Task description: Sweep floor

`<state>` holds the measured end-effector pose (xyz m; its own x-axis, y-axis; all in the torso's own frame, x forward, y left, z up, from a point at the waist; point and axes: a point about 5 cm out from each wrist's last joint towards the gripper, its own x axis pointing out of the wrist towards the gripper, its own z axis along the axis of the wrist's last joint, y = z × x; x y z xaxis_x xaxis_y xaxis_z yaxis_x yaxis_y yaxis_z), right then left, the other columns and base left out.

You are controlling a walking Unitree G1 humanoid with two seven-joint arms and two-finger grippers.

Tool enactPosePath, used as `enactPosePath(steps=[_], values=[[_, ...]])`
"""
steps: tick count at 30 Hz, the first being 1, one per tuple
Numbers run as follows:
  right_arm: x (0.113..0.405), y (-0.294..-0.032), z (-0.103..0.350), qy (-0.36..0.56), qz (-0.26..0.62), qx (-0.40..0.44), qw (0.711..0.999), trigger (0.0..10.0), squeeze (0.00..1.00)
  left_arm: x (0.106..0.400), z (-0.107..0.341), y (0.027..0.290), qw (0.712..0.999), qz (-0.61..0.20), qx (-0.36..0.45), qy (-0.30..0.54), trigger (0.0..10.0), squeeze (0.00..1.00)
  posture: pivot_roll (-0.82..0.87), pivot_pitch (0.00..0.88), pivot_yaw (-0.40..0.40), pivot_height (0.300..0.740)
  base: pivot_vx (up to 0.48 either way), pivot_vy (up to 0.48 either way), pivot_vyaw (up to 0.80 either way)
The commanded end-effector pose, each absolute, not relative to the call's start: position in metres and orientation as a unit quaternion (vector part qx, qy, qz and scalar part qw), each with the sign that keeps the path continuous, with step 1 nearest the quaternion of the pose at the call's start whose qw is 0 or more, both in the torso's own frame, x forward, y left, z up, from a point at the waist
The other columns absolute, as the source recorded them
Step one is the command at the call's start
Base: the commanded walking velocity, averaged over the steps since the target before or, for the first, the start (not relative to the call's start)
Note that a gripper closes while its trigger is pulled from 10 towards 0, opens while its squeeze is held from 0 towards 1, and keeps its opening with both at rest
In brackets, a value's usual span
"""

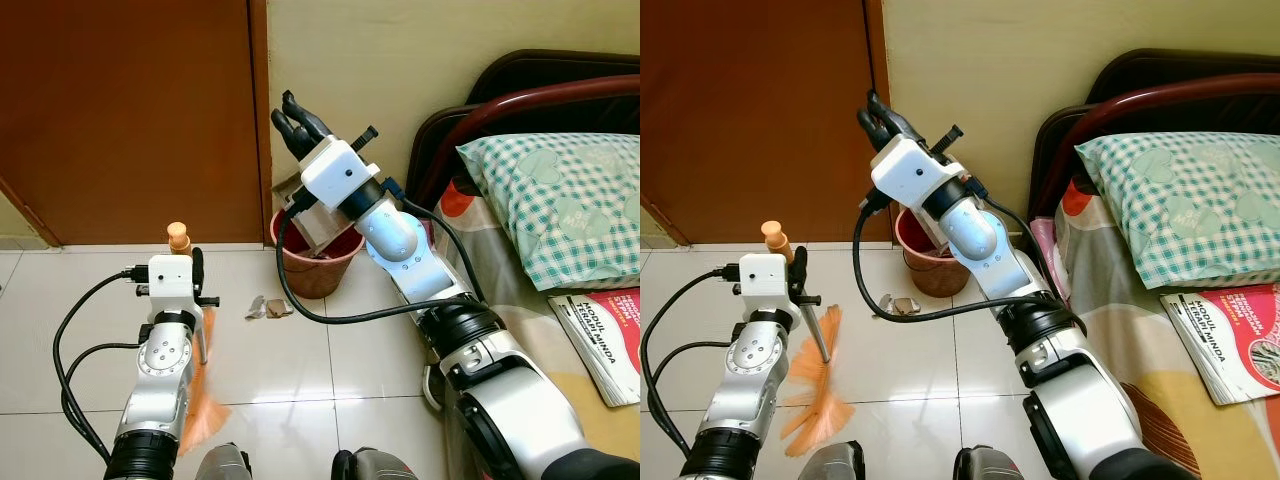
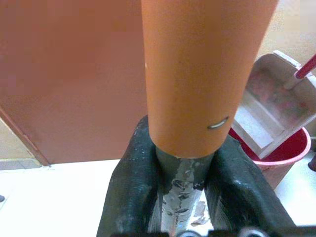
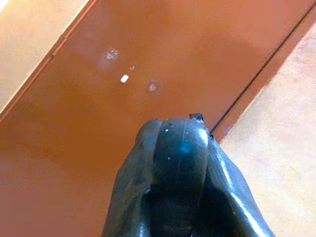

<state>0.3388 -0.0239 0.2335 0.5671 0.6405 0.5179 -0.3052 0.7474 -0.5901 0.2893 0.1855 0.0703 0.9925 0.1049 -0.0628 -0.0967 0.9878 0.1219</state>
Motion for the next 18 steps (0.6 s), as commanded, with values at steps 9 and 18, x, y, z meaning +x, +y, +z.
enactPosePath(steps=[9, 18], values=[[0.326, -0.008, 0.304, -0.403, 0.273, 0.024, 0.873, 10.0, 0.00, 0.287, 0.059, 0.184, 0.995, 0.047, 0.057, 0.061, 10.0, 0.00, 0.03, 0.093, -0.082, 0.740, 0.000, 0.000, 0.00], [0.329, -0.007, 0.282, -0.294, 0.303, 0.134, 0.897, 10.0, 0.00, 0.284, 0.057, 0.191, 0.993, 0.059, 0.071, 0.070, 10.0, 0.00, 0.04, 0.102, -0.079, 0.740, 0.000, 0.000, 0.00]])
